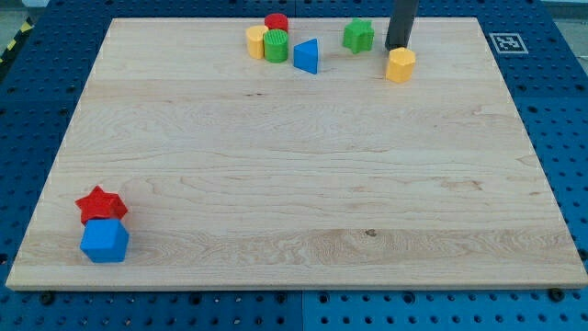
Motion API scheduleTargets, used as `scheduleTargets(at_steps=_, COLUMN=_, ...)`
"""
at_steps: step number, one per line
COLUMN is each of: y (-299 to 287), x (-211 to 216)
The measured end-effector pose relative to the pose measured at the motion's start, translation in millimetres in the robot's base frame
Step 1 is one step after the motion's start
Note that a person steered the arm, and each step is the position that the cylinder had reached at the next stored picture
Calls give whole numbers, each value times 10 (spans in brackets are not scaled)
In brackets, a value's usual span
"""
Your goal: Move the green star above the blue triangle
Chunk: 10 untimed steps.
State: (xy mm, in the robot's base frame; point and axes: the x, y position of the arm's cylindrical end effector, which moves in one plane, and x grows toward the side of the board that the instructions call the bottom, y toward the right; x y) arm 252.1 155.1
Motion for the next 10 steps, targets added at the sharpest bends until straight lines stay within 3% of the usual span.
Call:
scheduleTargets(at_steps=2, y=-162, x=-232)
scheduleTargets(at_steps=6, y=-406, x=-93)
scheduleTargets(at_steps=10, y=-1084, x=-35)
